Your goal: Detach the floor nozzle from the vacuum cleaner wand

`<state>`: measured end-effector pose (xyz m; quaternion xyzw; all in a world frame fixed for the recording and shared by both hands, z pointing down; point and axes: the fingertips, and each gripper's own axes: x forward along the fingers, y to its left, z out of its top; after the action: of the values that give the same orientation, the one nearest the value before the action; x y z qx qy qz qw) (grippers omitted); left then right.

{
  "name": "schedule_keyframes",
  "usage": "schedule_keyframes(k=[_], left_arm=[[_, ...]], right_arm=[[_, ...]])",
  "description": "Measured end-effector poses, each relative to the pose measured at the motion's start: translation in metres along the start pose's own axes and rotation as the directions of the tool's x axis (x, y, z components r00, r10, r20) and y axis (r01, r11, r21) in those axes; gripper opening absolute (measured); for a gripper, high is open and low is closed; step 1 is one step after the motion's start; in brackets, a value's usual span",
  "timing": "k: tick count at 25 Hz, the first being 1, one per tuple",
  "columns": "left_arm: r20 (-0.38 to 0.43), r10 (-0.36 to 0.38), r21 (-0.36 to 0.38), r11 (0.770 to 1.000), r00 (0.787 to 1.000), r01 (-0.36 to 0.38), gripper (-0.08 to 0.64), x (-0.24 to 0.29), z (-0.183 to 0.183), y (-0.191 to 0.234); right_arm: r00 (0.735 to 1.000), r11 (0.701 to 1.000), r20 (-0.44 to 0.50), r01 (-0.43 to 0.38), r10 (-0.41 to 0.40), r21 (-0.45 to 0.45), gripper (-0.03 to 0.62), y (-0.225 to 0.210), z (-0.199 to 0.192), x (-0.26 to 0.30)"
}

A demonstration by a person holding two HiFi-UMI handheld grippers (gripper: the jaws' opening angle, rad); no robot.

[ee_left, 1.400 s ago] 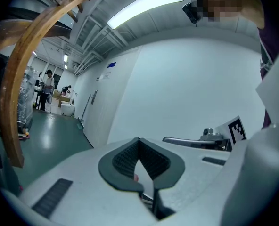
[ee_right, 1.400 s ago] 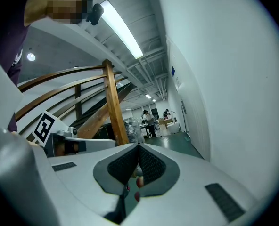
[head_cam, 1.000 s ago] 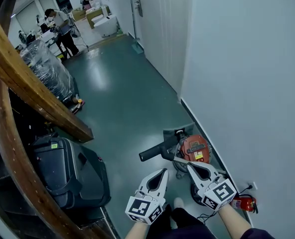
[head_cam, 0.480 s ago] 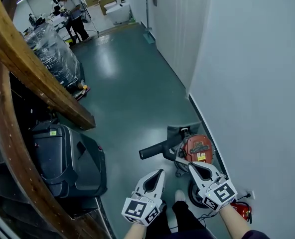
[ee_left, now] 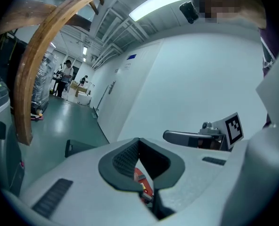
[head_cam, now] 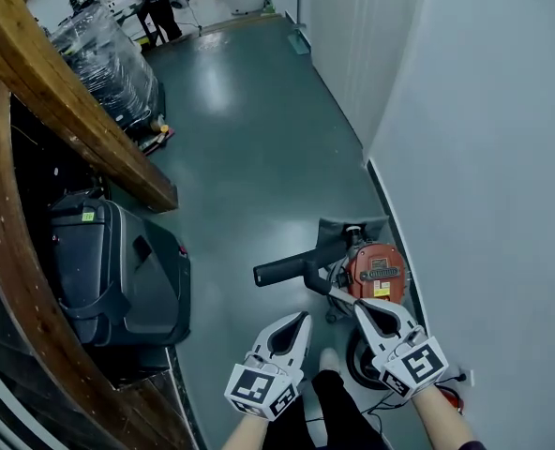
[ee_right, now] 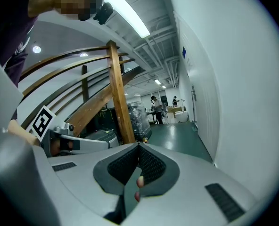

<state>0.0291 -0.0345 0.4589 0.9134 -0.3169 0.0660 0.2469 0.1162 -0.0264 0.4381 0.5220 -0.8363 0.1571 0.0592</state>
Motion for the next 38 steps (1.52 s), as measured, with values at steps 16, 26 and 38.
schedule_keyframes(k=[16, 26, 38], left_arm=[[0.003, 0.056, -0.199, 0.979, 0.998, -0.054, 0.003, 0.053, -0.113, 0.049], [-0.001, 0.089, -0.262, 0.961, 0.996, -0.087, 0.021, 0.088, -0.157, 0.054], [0.013, 0.016, -0.274, 0.962, 1.0, -0.012, 0.159, 0.129, -0.188, 0.045]], right_arm=[[0.97, 0.989, -0.209, -0.138, 0.123, -0.056, 0.02, -0.022, -0.086, 0.054], [0.933, 0.97, -0.283, -0.239, 0.221, -0.032, 0.062, -0.036, -0.114, 0.075], [0.832, 0.91, -0.416, -0.413, 0.367, -0.022, 0.143, -0.027, -0.148, 0.099]])
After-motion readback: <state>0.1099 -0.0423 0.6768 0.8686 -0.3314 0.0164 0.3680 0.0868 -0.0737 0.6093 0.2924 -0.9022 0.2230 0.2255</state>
